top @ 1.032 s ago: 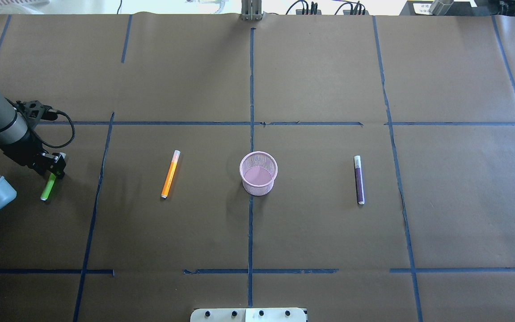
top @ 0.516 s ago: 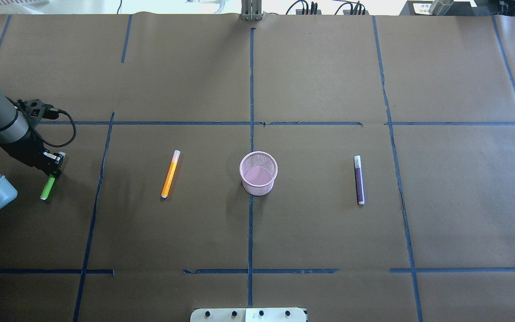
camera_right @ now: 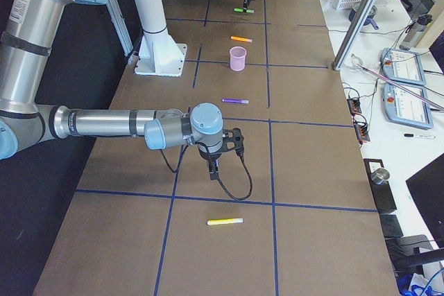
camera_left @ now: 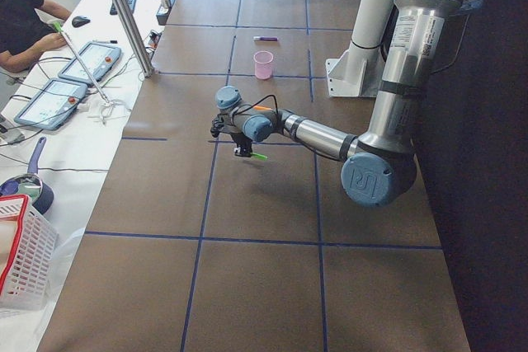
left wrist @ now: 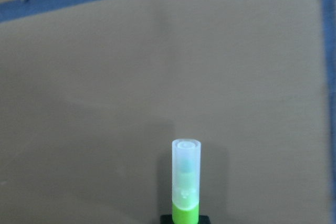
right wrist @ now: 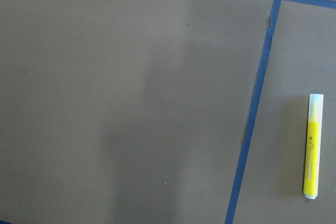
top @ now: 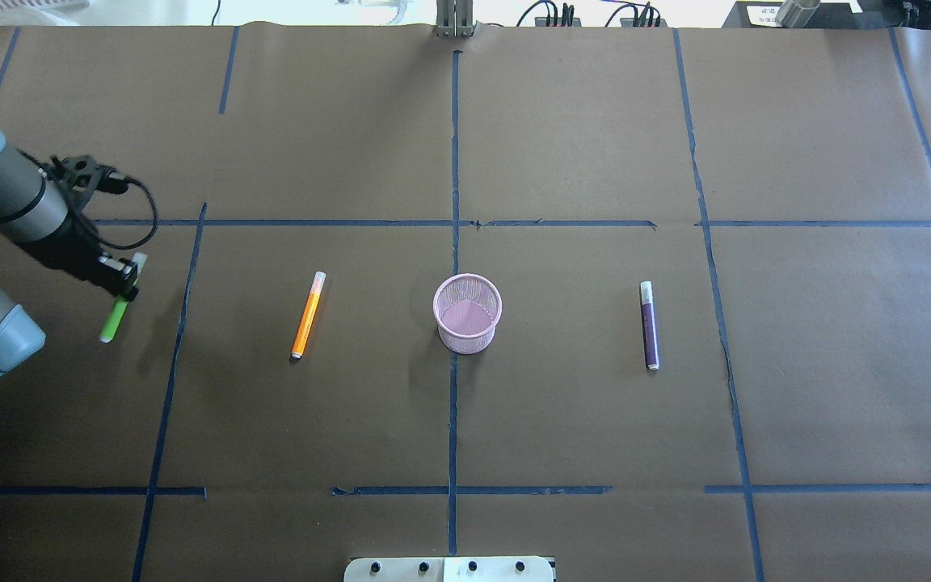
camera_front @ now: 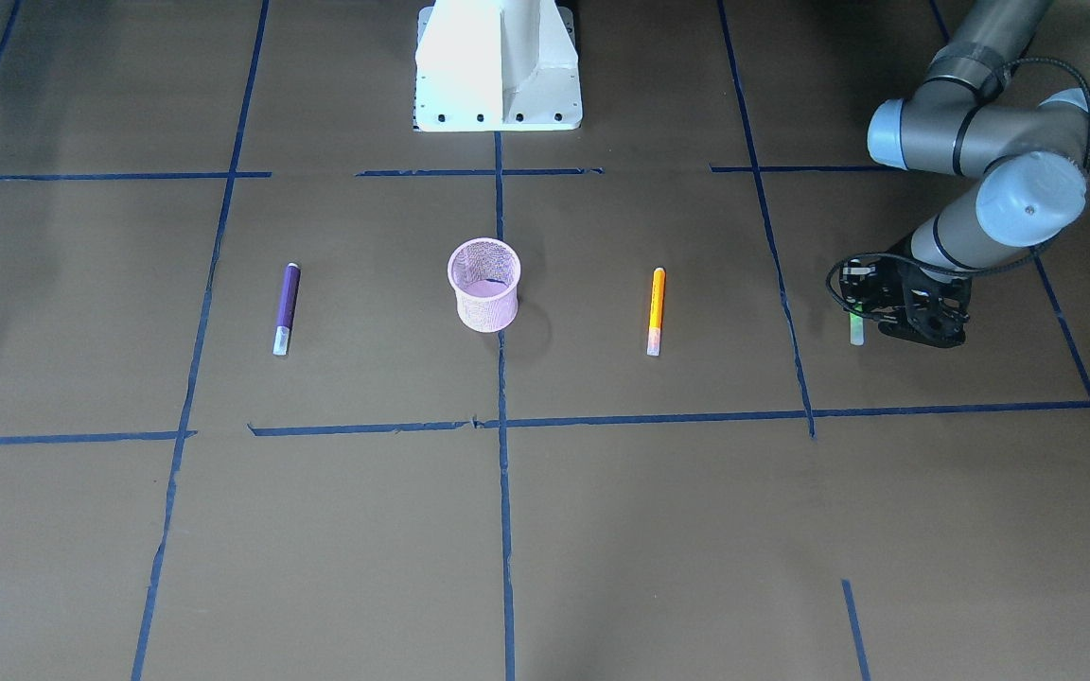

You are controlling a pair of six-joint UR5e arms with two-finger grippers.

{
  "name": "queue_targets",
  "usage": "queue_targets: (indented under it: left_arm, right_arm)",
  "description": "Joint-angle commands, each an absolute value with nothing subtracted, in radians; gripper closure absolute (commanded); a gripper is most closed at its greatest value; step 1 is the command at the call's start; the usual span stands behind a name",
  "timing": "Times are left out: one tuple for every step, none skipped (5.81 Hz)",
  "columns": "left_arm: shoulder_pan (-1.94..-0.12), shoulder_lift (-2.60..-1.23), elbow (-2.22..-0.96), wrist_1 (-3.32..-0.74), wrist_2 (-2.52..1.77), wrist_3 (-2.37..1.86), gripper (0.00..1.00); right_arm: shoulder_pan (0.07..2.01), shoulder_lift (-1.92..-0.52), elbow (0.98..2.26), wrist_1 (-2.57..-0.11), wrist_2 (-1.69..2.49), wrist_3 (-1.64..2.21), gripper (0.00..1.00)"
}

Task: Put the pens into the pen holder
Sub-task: 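Lift the green highlighter with the left gripper toward the pink cup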

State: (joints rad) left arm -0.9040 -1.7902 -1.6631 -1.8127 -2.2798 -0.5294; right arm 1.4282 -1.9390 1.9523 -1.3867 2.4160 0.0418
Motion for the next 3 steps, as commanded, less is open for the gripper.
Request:
queue_targets:
  left_arm:
    - [-0.855,-1.905,-1.774,-1.819,-2.225,-0.548,1.00]
    - [-0.798,-2.001,-1.811,-1.819,-2.145,-0.684,1.00]
    - [-0.738,-2.075,-1.830,-1.816,-2.020,-0.742,1.00]
  right_arm:
    - [1.428,-1.939,1.953,-1.381,2.416,0.041,0.00]
    - [1.428,-1.942,1.953,-1.338,2.418,0.044,0.00]
    - [1.428,-1.945,1.951,-1.330,2.418,0.046,0.00]
